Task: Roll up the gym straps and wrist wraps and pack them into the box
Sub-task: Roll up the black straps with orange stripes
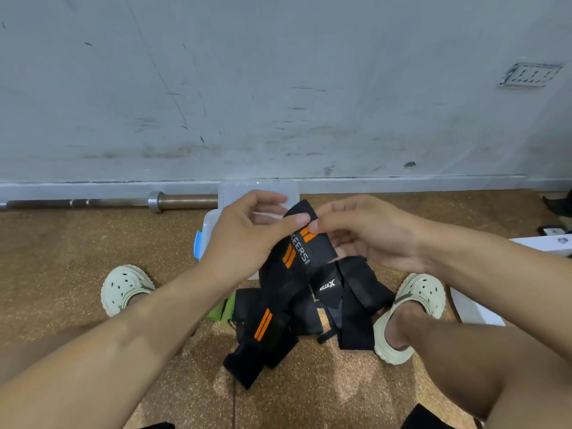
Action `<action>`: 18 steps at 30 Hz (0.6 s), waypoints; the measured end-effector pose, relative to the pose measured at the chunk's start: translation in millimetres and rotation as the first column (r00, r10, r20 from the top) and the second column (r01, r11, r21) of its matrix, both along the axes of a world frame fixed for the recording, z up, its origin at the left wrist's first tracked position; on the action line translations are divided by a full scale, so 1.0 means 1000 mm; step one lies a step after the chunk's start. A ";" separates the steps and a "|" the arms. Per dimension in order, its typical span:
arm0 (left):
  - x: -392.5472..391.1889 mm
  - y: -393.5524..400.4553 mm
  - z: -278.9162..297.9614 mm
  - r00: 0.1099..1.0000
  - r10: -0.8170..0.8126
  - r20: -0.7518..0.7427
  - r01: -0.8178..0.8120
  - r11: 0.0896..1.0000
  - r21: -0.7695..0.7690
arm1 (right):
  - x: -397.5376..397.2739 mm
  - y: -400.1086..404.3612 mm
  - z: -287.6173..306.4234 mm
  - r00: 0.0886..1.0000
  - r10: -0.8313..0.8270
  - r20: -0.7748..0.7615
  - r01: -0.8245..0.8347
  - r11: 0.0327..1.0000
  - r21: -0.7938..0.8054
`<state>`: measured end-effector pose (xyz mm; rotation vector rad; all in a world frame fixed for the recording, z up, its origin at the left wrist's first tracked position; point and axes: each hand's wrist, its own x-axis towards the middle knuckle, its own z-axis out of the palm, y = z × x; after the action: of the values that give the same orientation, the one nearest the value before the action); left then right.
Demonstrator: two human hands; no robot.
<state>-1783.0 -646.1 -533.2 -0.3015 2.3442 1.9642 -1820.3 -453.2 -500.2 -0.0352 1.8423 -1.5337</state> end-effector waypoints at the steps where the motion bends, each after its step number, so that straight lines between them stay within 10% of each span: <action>1: 0.001 0.001 -0.001 0.995 0.067 -0.076 -0.072 0.995 -0.065 | 0.000 -0.002 -0.001 0.996 -0.056 0.064 0.059 0.997 -0.051; 10: 0.011 0.011 0.005 0.994 -0.002 -0.107 0.000 1.000 -0.017 | 0.005 -0.012 -0.003 0.932 -0.245 0.267 0.308 0.925 -0.223; 18: 0.000 -0.011 0.008 0.992 -0.034 -0.124 0.037 0.999 0.019 | -0.001 -0.004 -0.001 0.941 -0.190 -0.281 0.249 0.949 0.193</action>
<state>-1783.1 -657.3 -525.2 -0.1398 2.3816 2.0461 -1821.7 -457.6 -501.4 0.0850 2.2884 -1.5136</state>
